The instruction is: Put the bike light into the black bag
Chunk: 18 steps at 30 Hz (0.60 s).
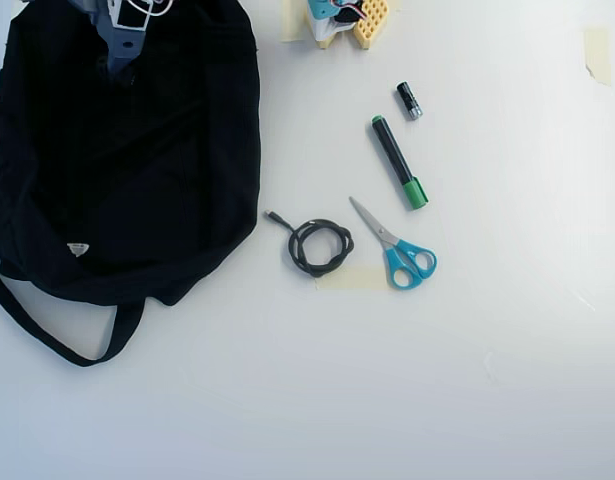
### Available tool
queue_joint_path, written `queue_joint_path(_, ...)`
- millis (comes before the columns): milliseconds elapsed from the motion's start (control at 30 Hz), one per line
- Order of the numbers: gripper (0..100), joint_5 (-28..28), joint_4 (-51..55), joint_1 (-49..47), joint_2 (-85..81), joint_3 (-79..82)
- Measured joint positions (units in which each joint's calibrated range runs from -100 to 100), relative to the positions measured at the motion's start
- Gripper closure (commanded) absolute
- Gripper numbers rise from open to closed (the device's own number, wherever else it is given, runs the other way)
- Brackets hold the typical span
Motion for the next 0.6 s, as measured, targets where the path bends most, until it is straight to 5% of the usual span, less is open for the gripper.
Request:
queue_joint_path(167,64,-1.1,13.7,-8.7,-29.2,-0.2)
queue_joint_path(267,64,-2.3,21.9,-24.4,-42.8,-0.1)
queue_joint_path(333,64,-4.8,25.4,-36.4,-46.0,-0.2)
queue_joint_path(600,72,-11.3,38.0,-49.2,-50.6,8.6)
